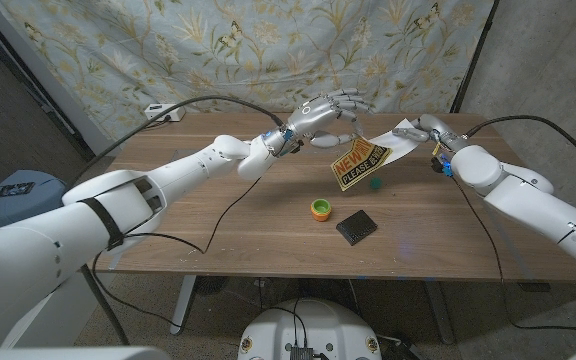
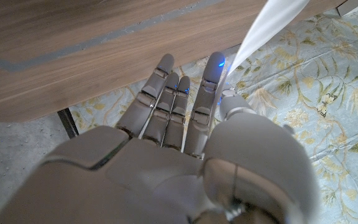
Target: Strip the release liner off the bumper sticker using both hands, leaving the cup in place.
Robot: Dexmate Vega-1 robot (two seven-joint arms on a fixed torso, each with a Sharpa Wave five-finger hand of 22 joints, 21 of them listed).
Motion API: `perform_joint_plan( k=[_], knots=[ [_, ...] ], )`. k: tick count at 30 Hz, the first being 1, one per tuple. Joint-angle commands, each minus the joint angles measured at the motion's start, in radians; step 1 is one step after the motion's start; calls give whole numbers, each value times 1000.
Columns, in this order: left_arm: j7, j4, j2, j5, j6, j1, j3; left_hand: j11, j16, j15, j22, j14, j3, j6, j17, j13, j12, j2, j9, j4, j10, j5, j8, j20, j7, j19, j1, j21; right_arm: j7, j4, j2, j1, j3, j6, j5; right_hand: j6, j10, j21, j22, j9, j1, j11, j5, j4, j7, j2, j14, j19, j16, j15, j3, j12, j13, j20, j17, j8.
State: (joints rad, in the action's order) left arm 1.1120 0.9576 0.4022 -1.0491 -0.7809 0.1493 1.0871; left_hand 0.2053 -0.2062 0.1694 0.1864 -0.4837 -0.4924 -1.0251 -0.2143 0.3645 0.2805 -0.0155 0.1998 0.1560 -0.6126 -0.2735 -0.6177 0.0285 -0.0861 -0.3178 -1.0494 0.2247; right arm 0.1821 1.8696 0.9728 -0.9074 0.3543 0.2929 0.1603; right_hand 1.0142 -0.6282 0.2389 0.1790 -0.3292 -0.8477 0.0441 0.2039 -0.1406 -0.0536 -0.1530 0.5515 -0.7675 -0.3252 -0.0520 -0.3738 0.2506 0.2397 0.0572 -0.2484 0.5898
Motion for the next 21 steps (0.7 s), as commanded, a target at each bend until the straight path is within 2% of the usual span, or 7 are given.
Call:
perform_joint_plan(
  k=[1,21],
  knots=[
    [-19,53,35,62,26,23,-3,1,-1,20,3,9,-9,-7,0,2,-4,-2,27,1,-4,0,-92,1,-3,5,3,-3,2,2,15,-9,-14,4,1,-4,-14,-1,4,-3,-14,0,5,3,-2,0,12,-8,2,-29,3,-6,3,2,-3,9],
    [-63,145,76,97,61,78,-58,1,-1,20,3,9,-11,-7,1,3,-6,-2,23,1,-5,0,-93,0,-3,6,5,-3,2,3,31,-19,-26,-9,-4,-5,-16,-2,4,1,-13,-4,6,6,-3,0,13,-8,6,-29,7,-10,5,2,-4,13]
  ],
)
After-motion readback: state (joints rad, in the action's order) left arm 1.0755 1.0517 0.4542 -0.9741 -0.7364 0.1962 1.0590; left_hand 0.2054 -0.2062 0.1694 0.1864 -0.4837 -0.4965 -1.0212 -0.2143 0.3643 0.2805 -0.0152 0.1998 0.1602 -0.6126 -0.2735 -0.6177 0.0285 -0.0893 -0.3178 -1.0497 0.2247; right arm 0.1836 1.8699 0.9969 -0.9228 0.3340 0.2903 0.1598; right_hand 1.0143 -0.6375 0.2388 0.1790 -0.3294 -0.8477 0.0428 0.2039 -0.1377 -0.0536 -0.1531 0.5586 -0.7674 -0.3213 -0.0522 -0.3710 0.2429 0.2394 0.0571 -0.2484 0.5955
